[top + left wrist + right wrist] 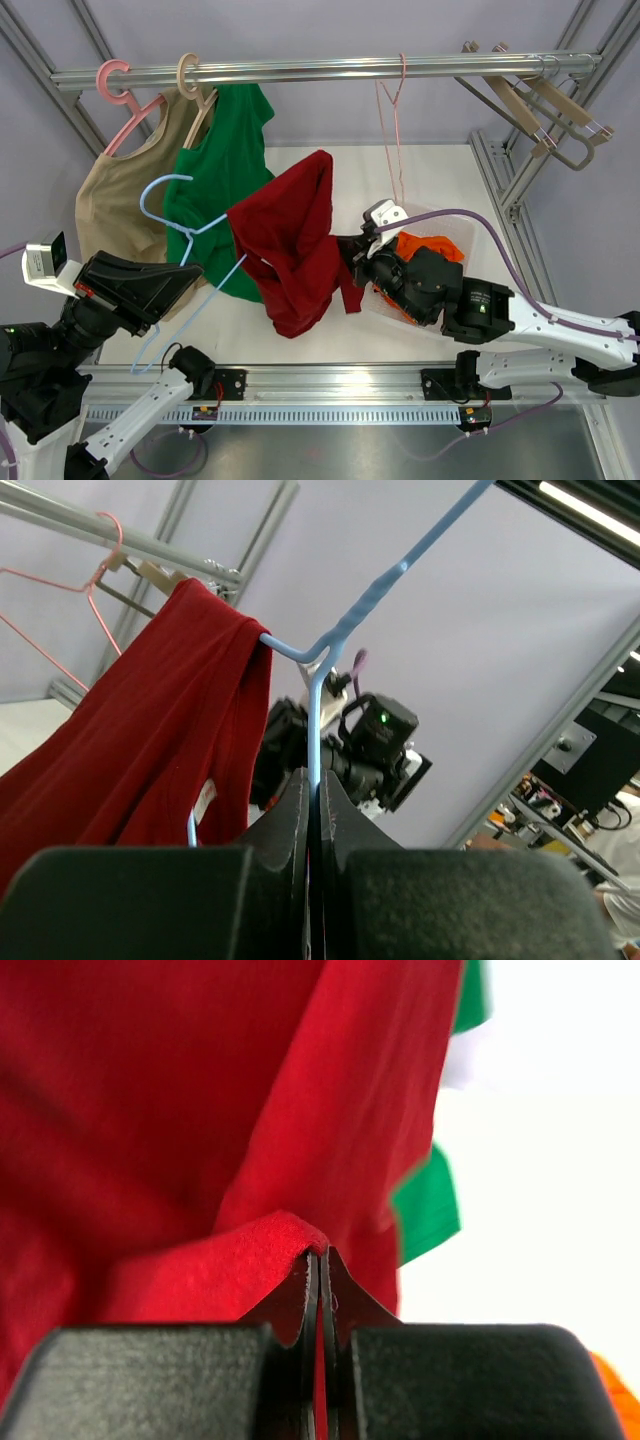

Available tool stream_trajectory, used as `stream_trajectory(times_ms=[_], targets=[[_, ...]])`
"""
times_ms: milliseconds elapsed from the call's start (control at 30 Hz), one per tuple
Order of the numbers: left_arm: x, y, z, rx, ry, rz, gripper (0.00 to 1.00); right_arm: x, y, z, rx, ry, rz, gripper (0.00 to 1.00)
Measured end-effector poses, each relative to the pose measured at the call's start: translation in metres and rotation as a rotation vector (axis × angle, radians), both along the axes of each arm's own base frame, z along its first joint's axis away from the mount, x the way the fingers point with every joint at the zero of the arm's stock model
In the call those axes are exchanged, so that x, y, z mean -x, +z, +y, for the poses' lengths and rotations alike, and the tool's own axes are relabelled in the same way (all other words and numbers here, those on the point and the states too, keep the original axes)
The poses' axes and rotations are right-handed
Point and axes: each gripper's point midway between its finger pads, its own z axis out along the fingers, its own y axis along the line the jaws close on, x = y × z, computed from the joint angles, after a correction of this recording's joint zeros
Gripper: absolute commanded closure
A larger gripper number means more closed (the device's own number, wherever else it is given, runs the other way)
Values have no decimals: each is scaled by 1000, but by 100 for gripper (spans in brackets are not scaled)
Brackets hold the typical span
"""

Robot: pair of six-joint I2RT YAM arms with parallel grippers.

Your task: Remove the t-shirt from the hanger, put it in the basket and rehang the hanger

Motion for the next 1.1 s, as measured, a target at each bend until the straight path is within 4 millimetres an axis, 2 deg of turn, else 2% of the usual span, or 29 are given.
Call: stream_trajectory(times_ms=[33,67,100,167,200,367,500,567,633,767,833,933,967,1000,1033,1100], targets=[[2,-2,-1,-7,-8,2,100,-5,4,-4,3,-15,-17,98],[4,-3,-1,-12,-17,0,100,-11,8,-9,5,-29,-32,87],[6,-5,-2,-18,-26,0,100,-16,11,-11,5,-36,-40,51],[10,-6,-3,-28,-43,-6,100,-25,14,-15,2,-41,-48,15],[12,-7,-4,-34,-55,-7,100,-30,15,-17,2,-39,-52,1],[21,-14,-10,-68,-111,-9,100,-37,18,-5,-10,34,-80,0],[27,-17,-15,-96,-165,-14,100,-54,15,5,-33,107,-85,1],[28,-18,-17,-104,-176,-13,100,-58,14,11,-48,169,-82,12],[28,-18,-18,-107,-181,-14,100,-49,13,22,-68,261,-67,31],[30,-16,-15,-120,-171,-27,100,-9,5,46,-144,509,4,74],[31,-17,-14,-130,-164,-27,100,6,-5,49,-158,577,54,75],[24,-21,-13,-164,-126,-17,100,12,-10,42,-151,578,94,74],[21,-20,-12,-173,-107,-20,100,13,-8,37,-150,564,97,75],[19,-19,-10,-183,-83,-20,100,14,-5,31,-149,546,98,84],[17,-17,-7,-193,-56,-23,100,14,-1,25,-145,526,92,88],[15,-10,1,-201,-1,-39,100,12,15,11,-155,471,73,91]])
